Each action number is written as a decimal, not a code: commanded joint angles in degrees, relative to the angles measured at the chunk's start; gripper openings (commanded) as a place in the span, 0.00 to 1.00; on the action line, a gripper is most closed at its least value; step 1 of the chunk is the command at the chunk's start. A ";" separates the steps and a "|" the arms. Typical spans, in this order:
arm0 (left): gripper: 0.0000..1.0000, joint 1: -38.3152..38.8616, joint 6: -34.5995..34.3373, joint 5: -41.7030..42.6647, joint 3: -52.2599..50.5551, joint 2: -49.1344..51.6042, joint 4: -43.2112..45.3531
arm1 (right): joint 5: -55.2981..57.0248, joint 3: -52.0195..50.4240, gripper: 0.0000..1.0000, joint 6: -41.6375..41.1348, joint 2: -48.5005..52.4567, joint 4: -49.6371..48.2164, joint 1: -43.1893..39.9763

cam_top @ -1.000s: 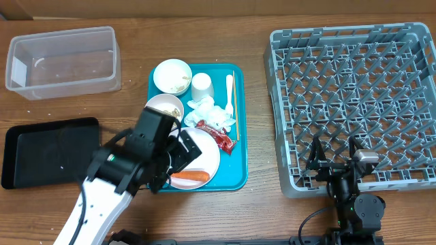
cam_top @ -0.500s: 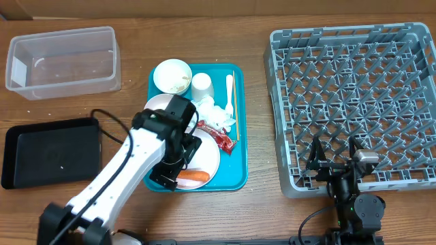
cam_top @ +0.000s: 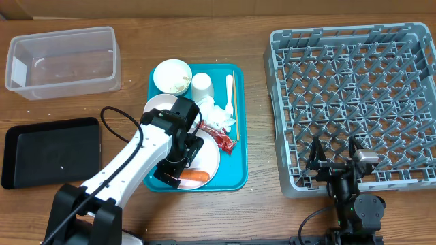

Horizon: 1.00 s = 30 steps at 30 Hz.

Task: Sort waste into correct bins and load items into the dishwasher rack
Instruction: 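Move the left gripper over the white plate toward the carrot, then grasp the orange carrot on the plate with the left gripper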

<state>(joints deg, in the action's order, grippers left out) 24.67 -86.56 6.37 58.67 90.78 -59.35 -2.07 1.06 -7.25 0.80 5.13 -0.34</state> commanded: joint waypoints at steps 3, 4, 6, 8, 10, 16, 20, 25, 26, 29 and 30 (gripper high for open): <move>1.00 0.11 3.04 -0.13 -6.14 0.46 8.11 | 0.52 -0.61 1.00 0.20 -0.63 -0.39 -0.15; 1.00 0.11 3.02 -0.07 -6.58 0.46 8.76 | 0.52 -0.61 1.00 0.20 -0.63 -0.39 -0.15; 1.00 0.11 3.04 0.74 -6.84 0.46 8.81 | 0.52 -0.61 1.00 0.20 -0.63 -0.39 -0.15; 1.00 0.11 3.04 1.70 -6.84 0.46 8.72 | 0.52 -0.61 1.00 0.20 -0.63 -0.39 -0.15; 1.00 0.17 2.97 1.86 -6.84 0.46 8.72 | 0.52 -0.61 1.00 0.20 -0.63 -0.39 -0.15; 1.00 0.24 2.51 1.55 -6.95 0.68 10.95 | 0.52 -0.61 1.00 0.20 -0.63 -0.39 -0.15; 1.00 0.24 2.51 0.83 -7.08 0.72 11.41 | 0.52 -0.61 1.00 0.20 -0.63 -0.39 -0.15; 1.00 0.22 0.33 0.83 -9.03 0.72 11.93 | 0.52 -0.61 1.00 0.20 -0.63 -0.39 -0.15; 1.00 0.22 0.35 0.68 -9.35 0.72 12.61 | 0.52 -0.61 1.00 0.20 -0.63 -0.39 -0.15; 1.00 0.22 0.37 0.66 -10.36 0.72 14.95 | 0.52 -0.61 1.00 0.20 -0.63 -0.39 -0.15; 1.00 0.22 0.39 0.66 -10.43 0.72 15.28 | 0.52 -0.61 1.00 0.22 -0.63 -0.39 -0.15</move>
<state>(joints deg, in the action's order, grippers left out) 24.67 -85.38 7.66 49.23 91.05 -45.12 -2.04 1.06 -7.25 0.80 5.15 -0.34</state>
